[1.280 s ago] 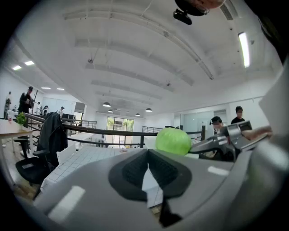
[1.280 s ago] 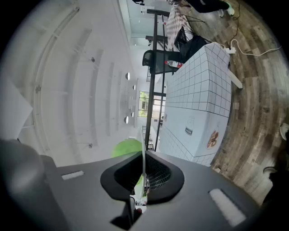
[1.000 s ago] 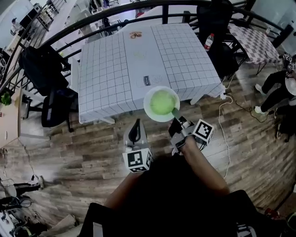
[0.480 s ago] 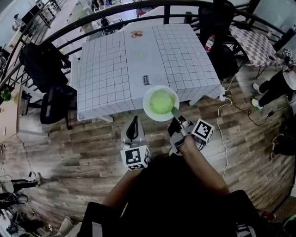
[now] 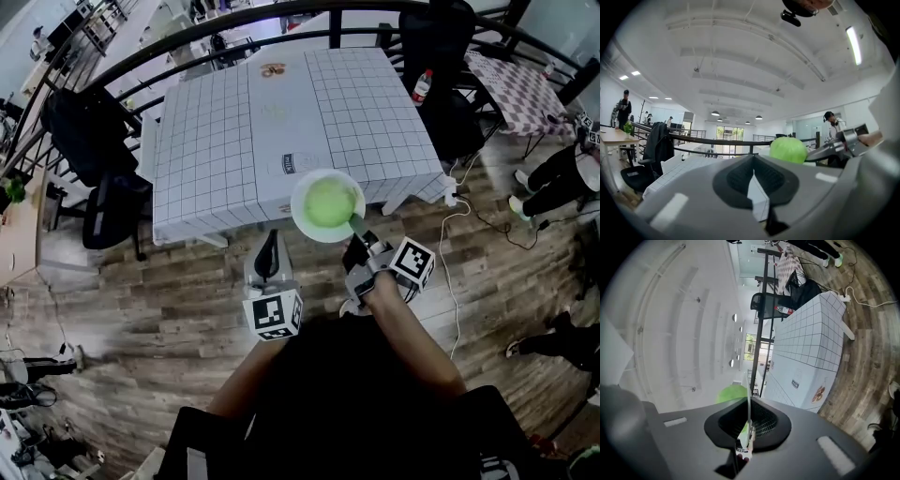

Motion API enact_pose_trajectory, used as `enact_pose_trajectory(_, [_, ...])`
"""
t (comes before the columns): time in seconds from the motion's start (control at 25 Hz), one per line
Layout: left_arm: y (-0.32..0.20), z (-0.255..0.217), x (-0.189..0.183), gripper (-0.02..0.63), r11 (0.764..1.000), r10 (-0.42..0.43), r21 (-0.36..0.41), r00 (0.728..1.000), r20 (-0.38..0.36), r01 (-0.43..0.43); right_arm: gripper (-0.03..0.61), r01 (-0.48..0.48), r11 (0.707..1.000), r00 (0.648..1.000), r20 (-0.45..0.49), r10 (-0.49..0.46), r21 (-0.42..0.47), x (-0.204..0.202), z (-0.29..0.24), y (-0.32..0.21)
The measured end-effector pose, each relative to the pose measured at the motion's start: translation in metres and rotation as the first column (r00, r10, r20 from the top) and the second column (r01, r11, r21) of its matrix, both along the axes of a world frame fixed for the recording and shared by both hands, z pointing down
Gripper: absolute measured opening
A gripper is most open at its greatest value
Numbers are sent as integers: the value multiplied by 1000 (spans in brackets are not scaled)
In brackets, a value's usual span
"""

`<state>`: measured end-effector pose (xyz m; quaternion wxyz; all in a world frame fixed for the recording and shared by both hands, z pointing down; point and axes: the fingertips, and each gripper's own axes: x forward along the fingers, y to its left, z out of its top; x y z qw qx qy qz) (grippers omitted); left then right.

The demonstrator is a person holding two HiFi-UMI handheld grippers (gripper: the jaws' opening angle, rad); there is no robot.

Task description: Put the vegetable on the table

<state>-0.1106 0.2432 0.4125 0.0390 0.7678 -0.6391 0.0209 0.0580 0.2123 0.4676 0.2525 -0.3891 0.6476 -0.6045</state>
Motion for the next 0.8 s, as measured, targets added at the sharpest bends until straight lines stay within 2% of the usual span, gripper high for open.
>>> enact_pose_trajectory(0.36, [0, 8, 29, 8, 998, -67, 13, 998, 17, 67, 8, 24, 1000, 1000, 19, -24, 10, 45, 7, -12])
enact_pose_trajectory(0.6, [2, 13, 32, 8, 988, -154, -2, 988, -1, 154, 8, 72, 997, 997, -19, -72, 8, 71, 8, -14])
enact_pose_trajectory(0.8, [6, 14, 33, 8, 982, -189, 2, 982, 17, 189, 8, 73, 997, 997, 32, -74, 4, 79, 14, -18])
